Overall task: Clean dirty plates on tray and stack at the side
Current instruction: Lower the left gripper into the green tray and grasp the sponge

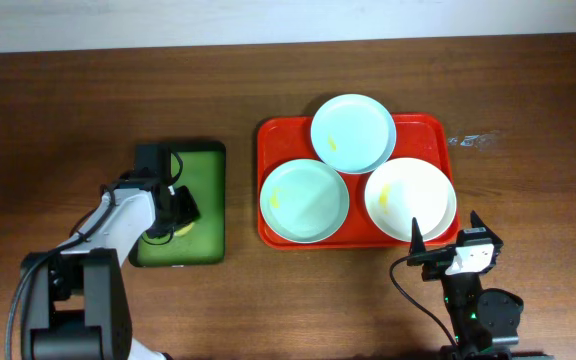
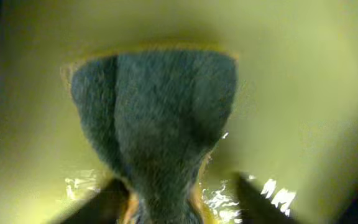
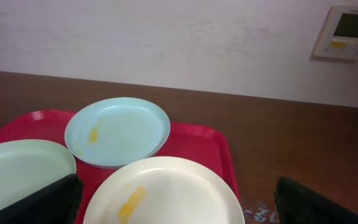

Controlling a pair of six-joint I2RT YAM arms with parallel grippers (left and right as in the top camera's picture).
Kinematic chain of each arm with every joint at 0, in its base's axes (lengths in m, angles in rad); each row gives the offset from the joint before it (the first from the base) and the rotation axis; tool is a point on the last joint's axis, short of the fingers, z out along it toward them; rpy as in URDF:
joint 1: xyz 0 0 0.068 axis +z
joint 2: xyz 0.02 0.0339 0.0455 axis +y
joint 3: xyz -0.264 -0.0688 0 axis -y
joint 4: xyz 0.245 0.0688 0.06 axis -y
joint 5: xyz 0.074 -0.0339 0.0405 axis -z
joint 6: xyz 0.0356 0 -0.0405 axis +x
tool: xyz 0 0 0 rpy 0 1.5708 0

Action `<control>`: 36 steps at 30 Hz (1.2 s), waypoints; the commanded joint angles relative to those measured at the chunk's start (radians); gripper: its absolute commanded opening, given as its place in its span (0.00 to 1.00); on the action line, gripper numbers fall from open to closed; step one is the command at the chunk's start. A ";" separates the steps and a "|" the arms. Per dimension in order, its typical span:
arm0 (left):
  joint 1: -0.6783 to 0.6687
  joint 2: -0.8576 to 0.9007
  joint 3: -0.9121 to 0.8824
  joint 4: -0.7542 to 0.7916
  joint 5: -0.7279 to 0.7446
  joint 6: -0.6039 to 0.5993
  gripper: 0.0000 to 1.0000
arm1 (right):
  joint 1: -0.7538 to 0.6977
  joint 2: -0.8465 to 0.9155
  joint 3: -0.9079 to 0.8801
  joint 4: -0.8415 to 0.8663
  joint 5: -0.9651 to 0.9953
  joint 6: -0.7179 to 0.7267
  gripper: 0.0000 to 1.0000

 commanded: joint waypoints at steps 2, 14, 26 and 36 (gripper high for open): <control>0.003 0.014 0.013 0.078 -0.010 0.002 0.99 | 0.006 -0.006 -0.008 -0.003 0.012 0.011 0.98; 0.003 0.030 0.010 0.118 -0.047 0.003 1.00 | 0.006 -0.007 -0.008 -0.003 0.012 0.011 0.99; 0.003 0.068 0.013 0.163 -0.042 0.091 0.89 | 0.006 -0.006 -0.008 -0.003 0.012 0.011 0.98; 0.003 0.068 0.047 -0.066 0.006 0.092 0.00 | 0.006 -0.006 -0.008 -0.003 0.012 0.011 0.98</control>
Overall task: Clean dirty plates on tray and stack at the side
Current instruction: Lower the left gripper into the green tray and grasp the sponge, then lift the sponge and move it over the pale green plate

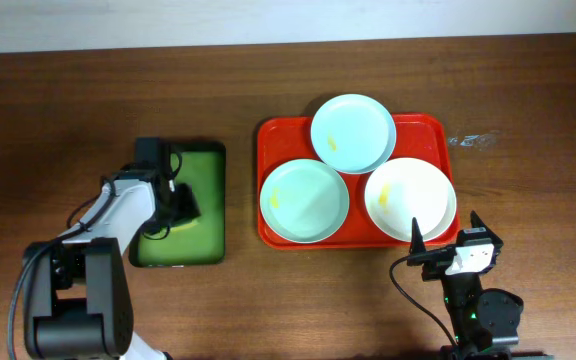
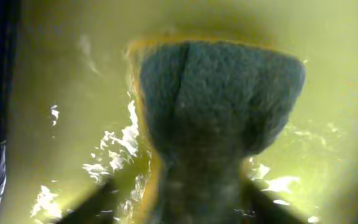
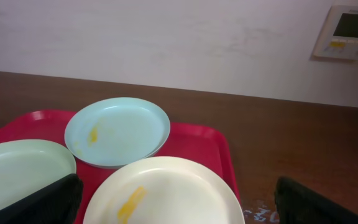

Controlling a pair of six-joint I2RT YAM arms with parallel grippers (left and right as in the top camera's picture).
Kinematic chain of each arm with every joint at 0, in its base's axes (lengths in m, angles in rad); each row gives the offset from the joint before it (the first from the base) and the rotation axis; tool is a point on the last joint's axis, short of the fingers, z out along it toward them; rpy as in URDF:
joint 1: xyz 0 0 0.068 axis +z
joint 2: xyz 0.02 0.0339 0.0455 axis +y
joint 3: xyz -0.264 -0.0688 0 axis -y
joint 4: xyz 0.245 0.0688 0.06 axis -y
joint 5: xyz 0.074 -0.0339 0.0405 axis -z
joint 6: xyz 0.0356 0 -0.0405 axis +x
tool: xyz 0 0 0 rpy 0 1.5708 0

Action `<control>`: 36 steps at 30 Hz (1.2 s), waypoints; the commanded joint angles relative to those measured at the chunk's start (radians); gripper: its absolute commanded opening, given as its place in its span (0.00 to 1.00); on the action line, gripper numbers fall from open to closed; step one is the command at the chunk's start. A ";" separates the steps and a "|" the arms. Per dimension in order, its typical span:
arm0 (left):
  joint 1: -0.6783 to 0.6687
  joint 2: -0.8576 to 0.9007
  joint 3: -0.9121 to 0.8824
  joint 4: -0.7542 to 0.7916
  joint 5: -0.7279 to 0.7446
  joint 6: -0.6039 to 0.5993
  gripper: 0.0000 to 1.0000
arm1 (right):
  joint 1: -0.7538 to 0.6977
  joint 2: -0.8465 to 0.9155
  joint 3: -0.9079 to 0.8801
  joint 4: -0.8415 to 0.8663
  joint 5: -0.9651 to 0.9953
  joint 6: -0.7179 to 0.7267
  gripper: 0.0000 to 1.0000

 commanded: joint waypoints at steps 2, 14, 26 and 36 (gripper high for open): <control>0.002 0.020 -0.013 0.000 0.035 -0.003 0.08 | 0.006 -0.007 -0.008 -0.003 0.012 0.011 0.98; 0.002 0.020 0.005 0.054 -0.103 -0.002 0.34 | 0.006 -0.006 -0.008 -0.003 0.012 0.011 0.98; 0.002 0.010 0.499 -0.528 -0.001 -0.003 0.00 | 0.006 -0.006 -0.008 -0.003 0.012 0.011 0.98; 0.002 -0.025 0.359 -0.404 -0.024 -0.014 0.00 | 0.006 -0.006 -0.008 -0.003 0.012 0.011 0.98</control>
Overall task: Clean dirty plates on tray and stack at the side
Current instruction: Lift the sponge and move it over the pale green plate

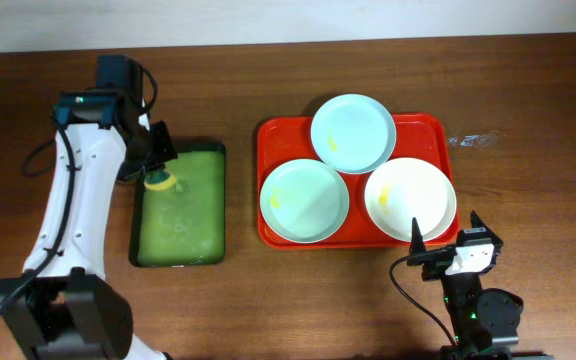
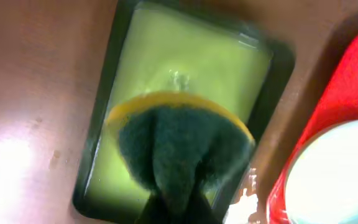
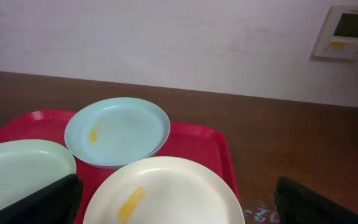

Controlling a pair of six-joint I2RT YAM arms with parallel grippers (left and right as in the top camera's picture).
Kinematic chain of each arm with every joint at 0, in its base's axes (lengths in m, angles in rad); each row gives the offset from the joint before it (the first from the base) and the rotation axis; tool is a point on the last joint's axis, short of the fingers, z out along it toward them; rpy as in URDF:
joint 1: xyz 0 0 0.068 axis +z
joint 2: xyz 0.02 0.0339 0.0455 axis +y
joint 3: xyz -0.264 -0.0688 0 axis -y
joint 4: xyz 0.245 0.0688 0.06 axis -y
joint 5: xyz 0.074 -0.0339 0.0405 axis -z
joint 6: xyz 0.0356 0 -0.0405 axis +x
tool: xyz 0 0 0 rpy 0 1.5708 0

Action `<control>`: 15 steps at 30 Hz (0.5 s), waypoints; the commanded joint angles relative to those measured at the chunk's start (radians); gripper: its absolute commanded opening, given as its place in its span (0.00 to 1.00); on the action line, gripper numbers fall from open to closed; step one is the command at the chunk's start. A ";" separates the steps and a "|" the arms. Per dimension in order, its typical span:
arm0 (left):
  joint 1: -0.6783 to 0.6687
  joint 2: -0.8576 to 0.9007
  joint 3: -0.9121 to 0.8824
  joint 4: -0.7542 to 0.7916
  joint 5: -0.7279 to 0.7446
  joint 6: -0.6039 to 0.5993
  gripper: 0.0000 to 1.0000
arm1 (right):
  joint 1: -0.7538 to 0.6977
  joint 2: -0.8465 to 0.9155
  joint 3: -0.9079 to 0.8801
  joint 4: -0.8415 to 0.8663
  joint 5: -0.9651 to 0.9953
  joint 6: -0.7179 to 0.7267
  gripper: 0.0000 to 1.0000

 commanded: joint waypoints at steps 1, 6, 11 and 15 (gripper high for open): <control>0.005 0.000 -0.338 0.230 -0.008 -0.013 0.00 | 0.006 -0.007 -0.008 -0.003 0.012 0.011 0.98; 0.010 -0.106 -0.132 0.129 0.110 -0.001 0.00 | 0.006 -0.007 -0.008 -0.003 0.012 0.011 0.98; -0.060 -0.167 -0.267 0.163 -0.019 -0.053 0.00 | 0.006 -0.007 -0.008 -0.003 0.012 0.011 0.98; -0.060 -0.098 -0.492 0.338 -0.026 -0.055 0.00 | 0.006 -0.007 -0.008 -0.003 0.012 0.011 0.98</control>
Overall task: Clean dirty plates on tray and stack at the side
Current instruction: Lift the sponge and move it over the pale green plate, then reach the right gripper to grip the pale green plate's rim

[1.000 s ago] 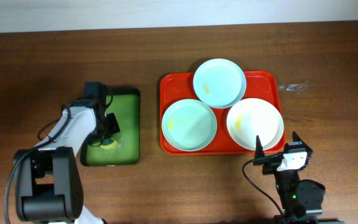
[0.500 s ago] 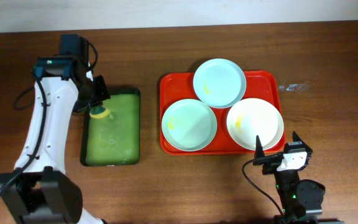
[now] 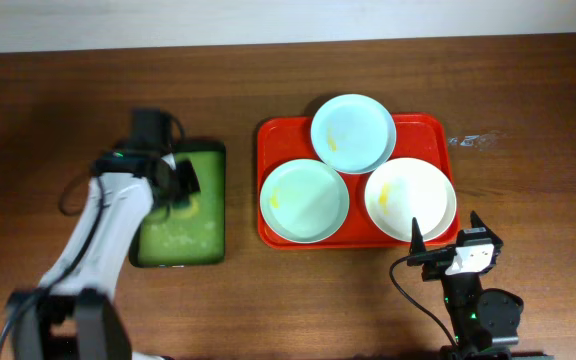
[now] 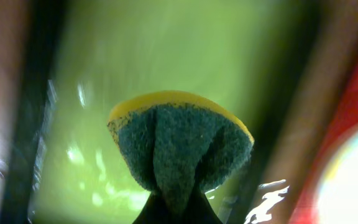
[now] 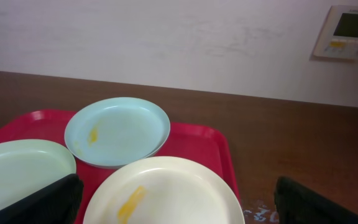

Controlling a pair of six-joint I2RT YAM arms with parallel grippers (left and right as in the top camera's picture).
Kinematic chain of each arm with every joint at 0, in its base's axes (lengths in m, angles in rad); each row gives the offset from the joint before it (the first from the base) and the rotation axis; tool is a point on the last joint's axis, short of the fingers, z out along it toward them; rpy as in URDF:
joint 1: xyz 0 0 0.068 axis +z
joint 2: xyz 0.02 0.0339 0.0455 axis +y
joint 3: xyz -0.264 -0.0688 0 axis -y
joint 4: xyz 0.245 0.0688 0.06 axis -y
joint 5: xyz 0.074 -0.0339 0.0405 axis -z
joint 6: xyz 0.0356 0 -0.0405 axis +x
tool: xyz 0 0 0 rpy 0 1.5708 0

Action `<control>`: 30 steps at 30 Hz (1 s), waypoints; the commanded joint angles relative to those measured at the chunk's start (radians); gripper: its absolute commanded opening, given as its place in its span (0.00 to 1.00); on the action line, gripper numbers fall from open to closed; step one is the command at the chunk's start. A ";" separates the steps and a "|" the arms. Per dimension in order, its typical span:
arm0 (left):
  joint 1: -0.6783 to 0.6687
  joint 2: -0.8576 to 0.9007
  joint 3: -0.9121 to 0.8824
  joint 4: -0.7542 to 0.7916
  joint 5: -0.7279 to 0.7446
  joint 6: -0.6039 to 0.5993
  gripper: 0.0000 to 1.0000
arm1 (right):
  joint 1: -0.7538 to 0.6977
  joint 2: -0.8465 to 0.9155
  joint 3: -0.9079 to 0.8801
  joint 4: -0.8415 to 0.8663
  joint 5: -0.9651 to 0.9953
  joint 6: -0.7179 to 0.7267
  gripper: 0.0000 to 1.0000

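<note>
My left gripper (image 3: 180,185) is shut on a yellow sponge with a dark green scouring face (image 4: 179,143), held just above the green liquid in the dark basin (image 3: 183,235), near its far right side. On the red tray (image 3: 268,130) lie a light blue plate (image 3: 351,132), a pale green plate (image 3: 305,200) and a cream plate (image 3: 409,197), each with a yellow smear. My right gripper (image 3: 445,232) rests open at the tray's near right corner, its fingers (image 5: 42,199) either side of the cream plate (image 5: 166,193).
The basin's dark rim (image 4: 291,112) stands between the sponge and the red tray's edge. White marks (image 3: 473,140) lie on the brown table right of the tray. A wall (image 5: 166,37) with a control panel (image 5: 351,31) is behind the table.
My left gripper with the sponge has moved from high over the basin's far left corner to lower and further right, close above the liquid. The right arm and the plates are unchanged.
My left gripper first held the sponge down in the basin's liquid at its near left part, and was still there at the following moment. Then it held the sponge raised high over the basin's far end. Now the sponge hangs low over the basin's right side.
</note>
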 commanded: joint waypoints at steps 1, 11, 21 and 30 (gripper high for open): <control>0.006 0.019 0.004 -0.070 -0.029 -0.017 0.00 | 0.006 -0.006 -0.008 -0.003 0.012 0.011 0.98; -0.383 -0.005 0.177 0.006 0.084 -0.208 0.00 | 0.006 -0.006 -0.008 -0.003 0.012 0.011 0.98; -0.617 0.348 0.126 0.409 0.020 -0.238 0.12 | 0.006 -0.006 -0.008 -0.003 0.012 0.011 0.99; -0.529 0.071 0.249 0.090 0.032 -0.224 0.99 | 0.006 -0.006 -0.008 -0.003 0.012 0.011 0.98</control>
